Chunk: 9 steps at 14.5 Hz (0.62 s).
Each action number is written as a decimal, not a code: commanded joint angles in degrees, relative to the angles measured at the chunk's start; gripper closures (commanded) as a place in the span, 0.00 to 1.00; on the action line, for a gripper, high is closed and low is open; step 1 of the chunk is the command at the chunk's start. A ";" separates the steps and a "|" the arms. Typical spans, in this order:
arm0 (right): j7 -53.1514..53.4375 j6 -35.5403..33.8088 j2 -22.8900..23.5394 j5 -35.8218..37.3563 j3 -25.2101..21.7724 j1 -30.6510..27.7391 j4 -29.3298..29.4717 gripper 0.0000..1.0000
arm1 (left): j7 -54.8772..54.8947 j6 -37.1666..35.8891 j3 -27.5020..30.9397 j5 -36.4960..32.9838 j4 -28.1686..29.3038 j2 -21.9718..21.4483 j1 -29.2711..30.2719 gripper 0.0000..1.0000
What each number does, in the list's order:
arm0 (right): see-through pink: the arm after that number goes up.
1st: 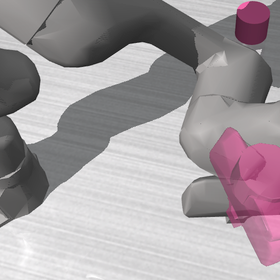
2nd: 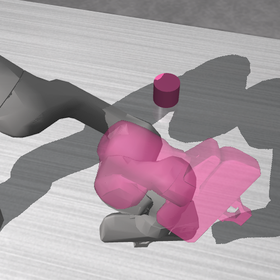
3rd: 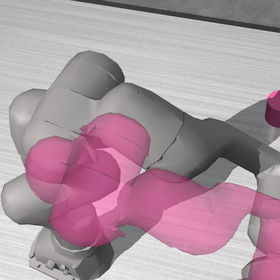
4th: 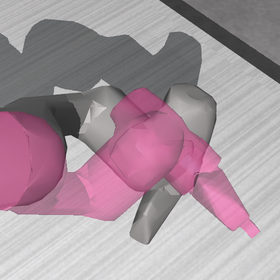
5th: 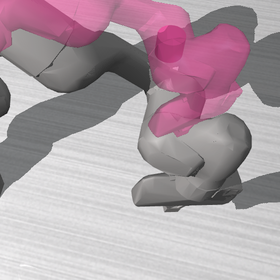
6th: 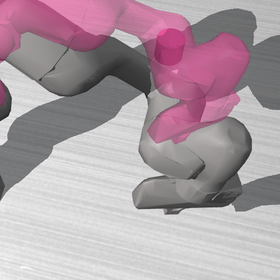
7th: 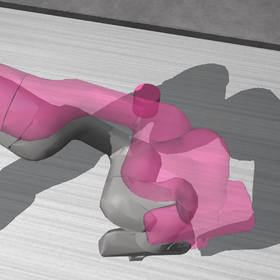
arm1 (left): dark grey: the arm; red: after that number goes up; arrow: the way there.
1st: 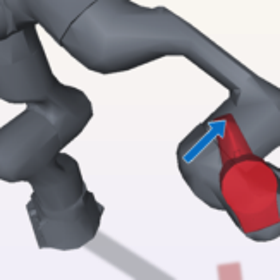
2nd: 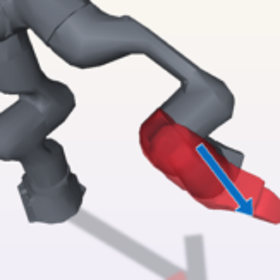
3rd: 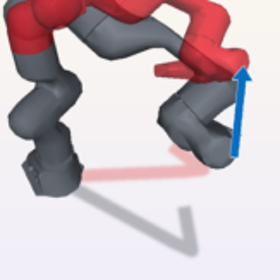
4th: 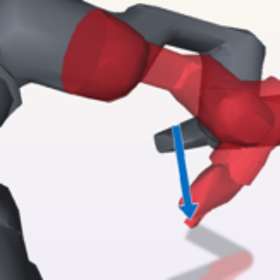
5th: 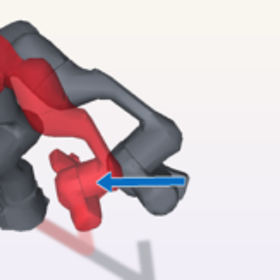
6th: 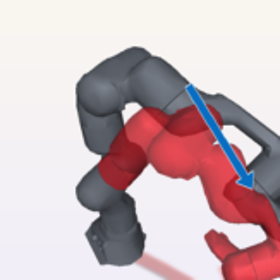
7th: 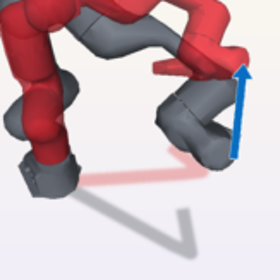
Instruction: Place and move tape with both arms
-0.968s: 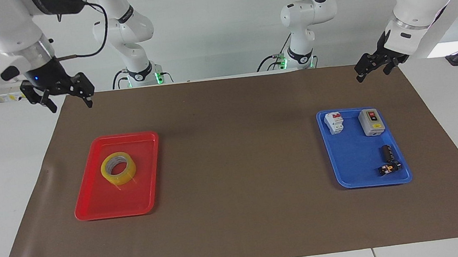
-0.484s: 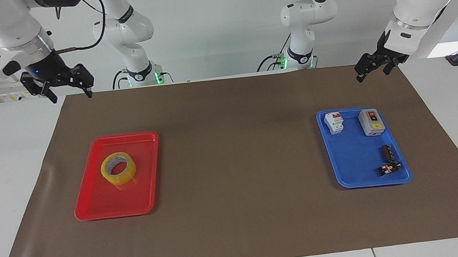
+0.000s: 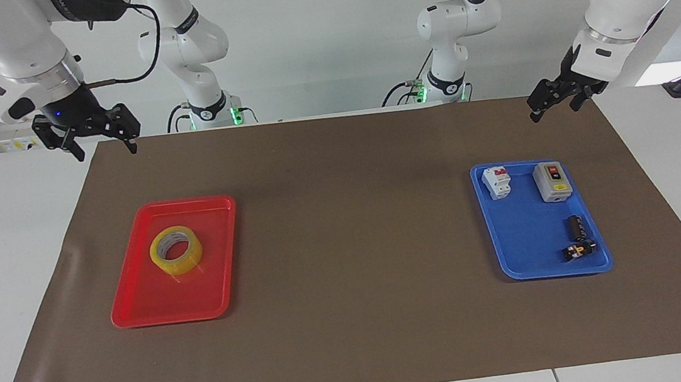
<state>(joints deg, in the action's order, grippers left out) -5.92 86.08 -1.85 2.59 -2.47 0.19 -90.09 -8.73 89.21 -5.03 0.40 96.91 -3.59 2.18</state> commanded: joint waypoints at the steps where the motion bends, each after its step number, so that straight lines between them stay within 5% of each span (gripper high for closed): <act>1: -1.03 1.28 -1.49 0.49 0.71 -0.63 -2.02 0.00 | 0.47 1.23 0.02 0.22 1.79 -1.42 0.37 0.00; 9: -0.76 1.55 -1.58 0.13 0.71 -0.71 -2.28 0.00 | 0.47 1.23 0.02 0.22 1.79 -1.42 0.37 0.00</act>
<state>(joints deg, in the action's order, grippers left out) -5.92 86.17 -1.85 2.59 -2.47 0.19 -90.25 -8.73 89.21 -5.03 0.40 96.91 -3.59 2.18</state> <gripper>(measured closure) 0.000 0.000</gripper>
